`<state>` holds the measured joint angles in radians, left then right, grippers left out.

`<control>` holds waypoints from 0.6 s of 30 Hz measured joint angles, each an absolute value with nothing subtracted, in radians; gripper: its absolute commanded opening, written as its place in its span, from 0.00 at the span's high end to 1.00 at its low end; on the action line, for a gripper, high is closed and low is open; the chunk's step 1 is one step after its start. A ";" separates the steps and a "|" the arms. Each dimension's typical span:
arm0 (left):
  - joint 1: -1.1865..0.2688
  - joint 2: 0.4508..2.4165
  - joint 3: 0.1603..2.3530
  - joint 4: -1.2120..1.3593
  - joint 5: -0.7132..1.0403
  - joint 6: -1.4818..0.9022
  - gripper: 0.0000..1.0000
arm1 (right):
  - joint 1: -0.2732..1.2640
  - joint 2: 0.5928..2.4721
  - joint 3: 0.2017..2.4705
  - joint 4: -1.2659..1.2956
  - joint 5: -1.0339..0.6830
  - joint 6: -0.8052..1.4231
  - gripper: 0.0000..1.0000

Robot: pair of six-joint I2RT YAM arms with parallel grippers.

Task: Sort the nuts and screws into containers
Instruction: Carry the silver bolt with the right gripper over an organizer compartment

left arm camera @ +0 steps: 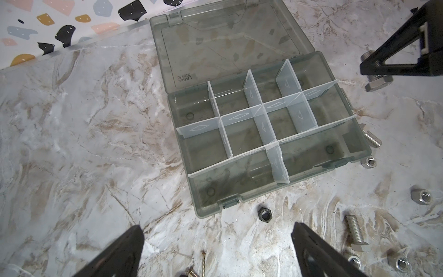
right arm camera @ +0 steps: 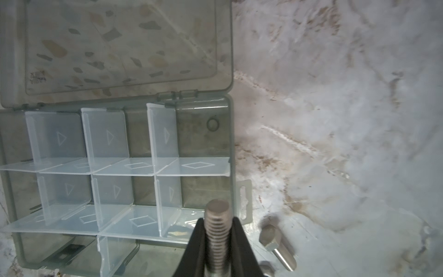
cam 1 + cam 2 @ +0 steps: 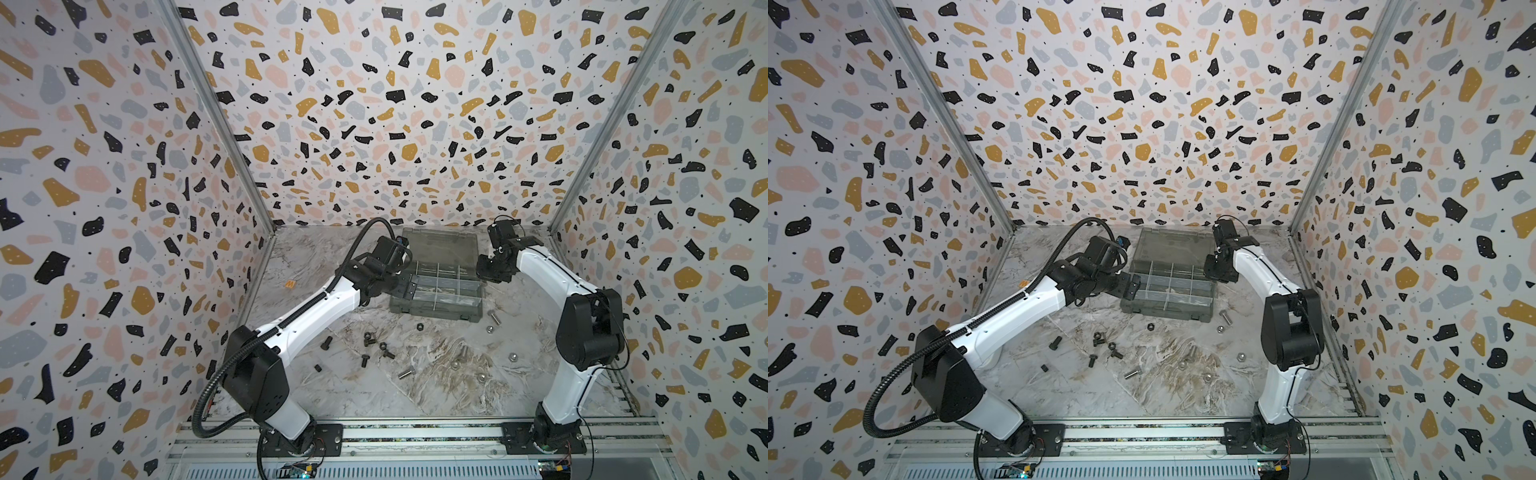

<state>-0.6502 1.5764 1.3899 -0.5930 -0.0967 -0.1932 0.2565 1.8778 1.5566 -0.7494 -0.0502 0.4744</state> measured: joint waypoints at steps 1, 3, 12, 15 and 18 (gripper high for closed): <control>-0.650 1.576 1.390 -0.598 -0.099 -0.193 0.02 | 0.264 1.891 1.559 -0.749 -0.055 0.475 0.85; -0.650 1.576 1.391 -0.606 -0.107 -0.191 0.02 | 0.279 1.922 1.559 -0.748 -0.061 0.478 0.85; -0.650 1.576 1.392 -0.628 -0.127 -0.175 0.02 | 0.288 1.969 1.563 -0.747 -0.075 0.482 0.85; -0.650 1.576 1.392 -0.628 -0.134 -0.172 0.02 | 0.288 1.978 1.587 -0.747 -0.075 0.481 0.85; -0.650 1.577 1.395 -0.628 -0.139 -0.171 0.02 | 0.287 1.992 1.611 -0.747 -0.076 0.481 0.84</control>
<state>-0.6502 1.5772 1.3949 -0.6285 -0.1390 -0.1707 0.2874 1.9923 1.6112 -0.7467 -0.0765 0.4808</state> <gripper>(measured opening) 0.977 0.187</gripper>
